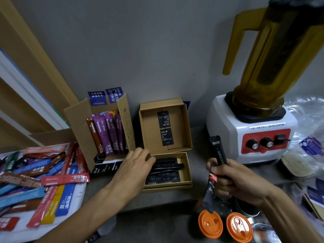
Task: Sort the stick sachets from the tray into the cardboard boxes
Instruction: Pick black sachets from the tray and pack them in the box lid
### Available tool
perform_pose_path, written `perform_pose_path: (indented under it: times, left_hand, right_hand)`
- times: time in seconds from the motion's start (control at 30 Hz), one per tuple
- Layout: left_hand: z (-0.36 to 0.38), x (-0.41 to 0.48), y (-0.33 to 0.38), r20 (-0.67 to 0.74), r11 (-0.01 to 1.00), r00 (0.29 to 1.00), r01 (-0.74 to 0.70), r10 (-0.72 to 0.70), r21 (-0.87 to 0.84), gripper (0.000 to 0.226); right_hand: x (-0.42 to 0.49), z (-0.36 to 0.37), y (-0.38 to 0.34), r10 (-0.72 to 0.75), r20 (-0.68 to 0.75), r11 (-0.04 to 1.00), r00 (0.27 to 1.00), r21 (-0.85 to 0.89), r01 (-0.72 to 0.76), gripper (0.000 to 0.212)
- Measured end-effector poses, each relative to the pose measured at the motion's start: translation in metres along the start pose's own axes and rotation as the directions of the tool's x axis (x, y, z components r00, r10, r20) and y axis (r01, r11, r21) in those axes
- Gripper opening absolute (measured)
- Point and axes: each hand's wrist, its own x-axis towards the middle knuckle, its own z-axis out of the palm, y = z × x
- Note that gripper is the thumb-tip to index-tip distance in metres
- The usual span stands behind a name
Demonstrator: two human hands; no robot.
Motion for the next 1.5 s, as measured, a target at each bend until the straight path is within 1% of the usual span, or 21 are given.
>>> perform_pose_path:
  times: [0.07,0.2,0.27,0.33,0.43,0.5,0.53,0.6,0.67,0.77,0.8,0.9,1.0,1.03,1.07,1.17,1.23,1.3,1.37,1.4,1.5]
  left_hand:
    - [-0.005,0.003,0.000,0.058,0.998,0.998,0.019,-0.016,-0.055,0.049]
    - [-0.003,0.017,0.012,-0.002,0.992,1.000,-0.019,0.019,-0.125,0.040]
    - [0.002,0.017,0.011,0.048,0.992,0.998,-0.035,0.041,-0.125,0.037]
    - [0.009,0.014,0.003,0.037,0.991,0.997,-0.066,0.071,-0.115,0.030]
    - [0.009,0.009,-0.005,0.062,0.993,0.998,-0.022,0.029,-0.117,0.028]
    - [-0.003,0.009,-0.002,0.098,0.971,0.995,0.038,-0.015,-0.236,0.032]
    - [-0.014,0.012,0.003,0.057,0.944,0.997,0.058,-0.042,-0.324,0.033]
    - [-0.038,0.020,0.016,-0.034,0.836,0.994,0.069,-0.105,-0.544,0.034]
    - [-0.058,0.030,0.029,-0.048,0.697,0.995,0.029,-0.091,-0.716,0.035]
    - [-0.071,0.039,0.039,-0.044,0.627,0.999,-0.015,-0.031,-0.779,0.013]
    - [-0.070,0.039,0.039,-0.035,0.570,0.999,-0.006,-0.040,-0.821,0.008]
    - [-0.065,0.032,0.030,0.048,0.313,0.989,0.089,-0.137,-0.946,0.007]
    - [-0.063,0.021,0.017,0.107,0.175,0.950,0.163,-0.292,-0.971,0.009]
    - [-0.062,0.019,0.012,0.081,0.194,0.934,0.157,-0.349,-0.968,0.009]
    - [-0.061,0.017,0.008,0.030,0.254,0.918,0.141,-0.396,-0.957,0.007]
    - [-0.059,0.015,-0.001,-0.167,0.510,0.890,0.083,-0.424,-0.856,0.006]
    - [-0.055,0.015,-0.001,-0.253,0.739,0.926,0.040,-0.280,-0.672,0.012]
    - [-0.047,0.019,0.006,-0.209,0.906,0.973,-0.001,-0.096,-0.424,0.020]
    - [-0.033,0.024,0.017,-0.100,0.969,0.995,-0.007,-0.018,-0.246,0.024]
    - [-0.024,0.027,0.020,-0.055,0.974,0.998,0.009,-0.022,-0.227,0.025]
    - [-0.002,0.039,0.027,0.081,0.941,0.994,0.101,-0.079,-0.322,0.027]
  right_hand:
    - [0.002,0.000,0.001,-0.002,-0.003,0.999,1.000,-0.039,0.002,0.016]
    - [0.009,0.001,0.004,0.017,0.003,0.989,1.000,-0.144,-0.016,0.015]
    - [0.011,0.003,0.003,0.021,-0.009,0.982,1.000,-0.185,-0.023,0.017]
    - [0.012,0.007,0.001,0.014,-0.022,0.972,1.000,-0.232,-0.019,0.020]
    - [0.012,0.010,-0.002,0.003,-0.016,0.952,1.000,-0.305,-0.008,0.022]
    - [0.012,0.011,-0.004,0.005,-0.004,0.949,1.000,-0.315,-0.006,0.018]
    - [0.012,0.012,-0.005,0.009,0.005,0.948,1.000,-0.318,-0.007,0.015]
    - [0.014,0.017,-0.006,0.033,0.043,0.946,0.999,-0.324,-0.017,0.011]
    - [0.018,0.022,-0.006,0.060,0.099,0.947,0.993,-0.321,-0.025,0.009]
    - [0.026,0.029,-0.004,0.087,0.144,0.945,0.986,-0.326,-0.036,0.022]
    - [0.028,0.031,-0.004,0.091,0.155,0.944,0.984,-0.329,-0.036,0.025]
    - [0.028,0.029,-0.004,0.084,0.150,0.942,0.985,-0.334,-0.030,0.023]
    - [0.025,0.020,-0.001,0.071,0.112,0.949,0.991,-0.314,-0.032,0.019]
    - [0.023,0.018,0.001,0.067,0.099,0.946,0.993,-0.324,-0.032,0.018]
    - [0.022,0.015,0.003,0.061,0.079,0.941,0.995,-0.337,-0.031,0.017]
    - [0.018,0.009,0.009,0.014,-0.015,0.945,1.000,-0.325,-0.018,0.015]
    - [0.016,0.008,0.010,-0.009,-0.062,0.948,0.998,-0.318,-0.011,0.019]
    - [0.014,0.009,0.008,-0.014,-0.103,0.938,0.995,-0.347,-0.022,0.024]
    - [0.014,0.011,0.006,-0.042,-0.158,0.927,0.987,-0.374,-0.021,0.023]
    - [0.014,0.012,0.005,-0.067,-0.186,0.922,0.980,-0.386,-0.010,0.022]
    - [0.013,0.014,0.004,-0.125,-0.253,0.918,0.959,-0.396,0.016,0.020]
